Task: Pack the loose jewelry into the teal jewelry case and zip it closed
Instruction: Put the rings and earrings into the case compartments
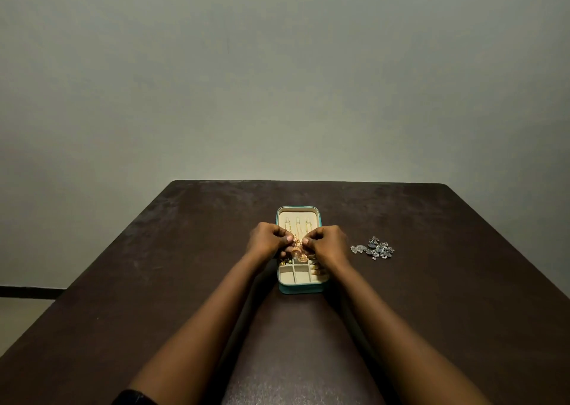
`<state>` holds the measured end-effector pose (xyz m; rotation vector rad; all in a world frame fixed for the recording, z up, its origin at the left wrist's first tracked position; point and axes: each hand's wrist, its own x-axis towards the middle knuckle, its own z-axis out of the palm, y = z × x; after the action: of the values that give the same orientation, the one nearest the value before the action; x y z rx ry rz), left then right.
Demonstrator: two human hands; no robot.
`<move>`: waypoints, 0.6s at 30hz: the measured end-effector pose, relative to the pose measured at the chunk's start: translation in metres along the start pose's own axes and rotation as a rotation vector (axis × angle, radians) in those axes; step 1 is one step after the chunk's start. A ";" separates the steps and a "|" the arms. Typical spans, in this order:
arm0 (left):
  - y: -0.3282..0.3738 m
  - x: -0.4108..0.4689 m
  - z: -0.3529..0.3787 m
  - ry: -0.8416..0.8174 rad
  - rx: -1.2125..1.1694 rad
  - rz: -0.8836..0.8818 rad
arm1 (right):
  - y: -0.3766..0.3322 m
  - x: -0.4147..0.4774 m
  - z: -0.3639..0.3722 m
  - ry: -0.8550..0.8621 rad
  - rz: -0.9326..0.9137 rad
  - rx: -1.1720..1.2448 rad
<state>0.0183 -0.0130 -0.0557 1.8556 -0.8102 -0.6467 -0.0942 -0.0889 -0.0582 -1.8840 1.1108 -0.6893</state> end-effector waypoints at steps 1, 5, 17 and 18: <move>0.000 0.000 0.000 0.006 0.016 0.002 | -0.001 -0.001 0.000 0.006 -0.014 -0.050; 0.000 -0.001 0.001 0.007 0.093 0.011 | -0.003 -0.003 -0.002 0.026 -0.071 -0.230; 0.004 0.001 0.007 0.054 0.423 0.109 | -0.003 0.007 0.007 -0.012 -0.164 -0.497; 0.004 0.001 0.007 0.058 0.449 0.109 | -0.003 0.009 0.008 -0.011 -0.167 -0.513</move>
<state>0.0126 -0.0185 -0.0548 2.1999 -1.0743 -0.3577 -0.0828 -0.0927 -0.0592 -2.4320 1.2131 -0.5132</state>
